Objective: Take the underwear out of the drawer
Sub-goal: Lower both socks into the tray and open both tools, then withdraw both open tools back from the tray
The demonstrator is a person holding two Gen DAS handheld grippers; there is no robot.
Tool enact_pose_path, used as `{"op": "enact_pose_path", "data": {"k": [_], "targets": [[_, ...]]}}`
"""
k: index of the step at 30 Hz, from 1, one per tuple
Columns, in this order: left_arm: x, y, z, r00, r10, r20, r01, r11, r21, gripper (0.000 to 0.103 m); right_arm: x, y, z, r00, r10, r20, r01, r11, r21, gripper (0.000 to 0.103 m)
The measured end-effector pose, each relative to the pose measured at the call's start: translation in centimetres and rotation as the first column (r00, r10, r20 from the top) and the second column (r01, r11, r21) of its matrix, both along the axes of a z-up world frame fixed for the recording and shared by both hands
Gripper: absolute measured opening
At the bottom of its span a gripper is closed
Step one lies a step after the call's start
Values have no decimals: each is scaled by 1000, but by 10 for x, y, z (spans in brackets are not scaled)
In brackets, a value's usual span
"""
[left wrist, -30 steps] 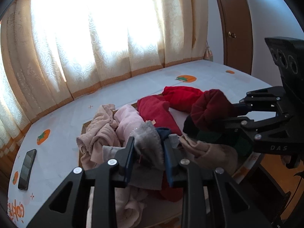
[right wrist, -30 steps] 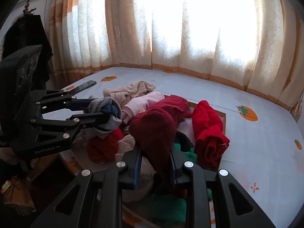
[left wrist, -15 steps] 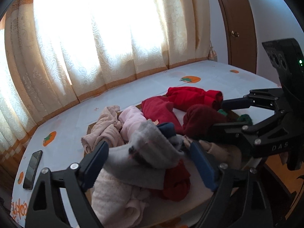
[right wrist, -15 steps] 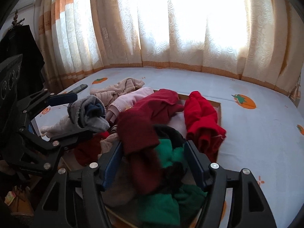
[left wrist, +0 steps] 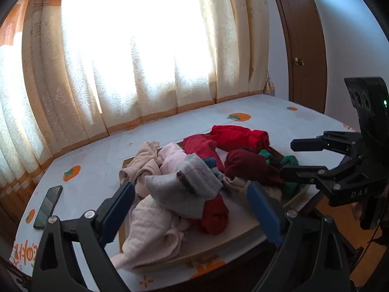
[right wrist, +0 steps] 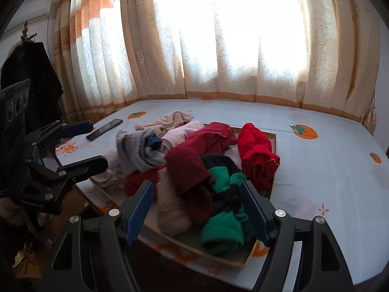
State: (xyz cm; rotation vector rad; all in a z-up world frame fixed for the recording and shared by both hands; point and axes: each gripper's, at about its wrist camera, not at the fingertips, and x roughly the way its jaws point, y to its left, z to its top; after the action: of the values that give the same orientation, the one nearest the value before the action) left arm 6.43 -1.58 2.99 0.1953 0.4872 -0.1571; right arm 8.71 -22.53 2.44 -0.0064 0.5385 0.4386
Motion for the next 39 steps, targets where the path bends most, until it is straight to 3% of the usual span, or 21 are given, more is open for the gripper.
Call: {"op": "enact_pose_path", "data": {"k": [12, 39], "targets": [[-49, 11, -1, 998, 32, 49, -28, 997, -70, 99, -59, 4, 14, 994, -5, 106, 1, 999, 36, 82], [-64, 23, -7, 996, 71, 50, -64, 990, -124, 99, -75, 12, 12, 991, 16, 131, -22, 999, 46, 82]]}}
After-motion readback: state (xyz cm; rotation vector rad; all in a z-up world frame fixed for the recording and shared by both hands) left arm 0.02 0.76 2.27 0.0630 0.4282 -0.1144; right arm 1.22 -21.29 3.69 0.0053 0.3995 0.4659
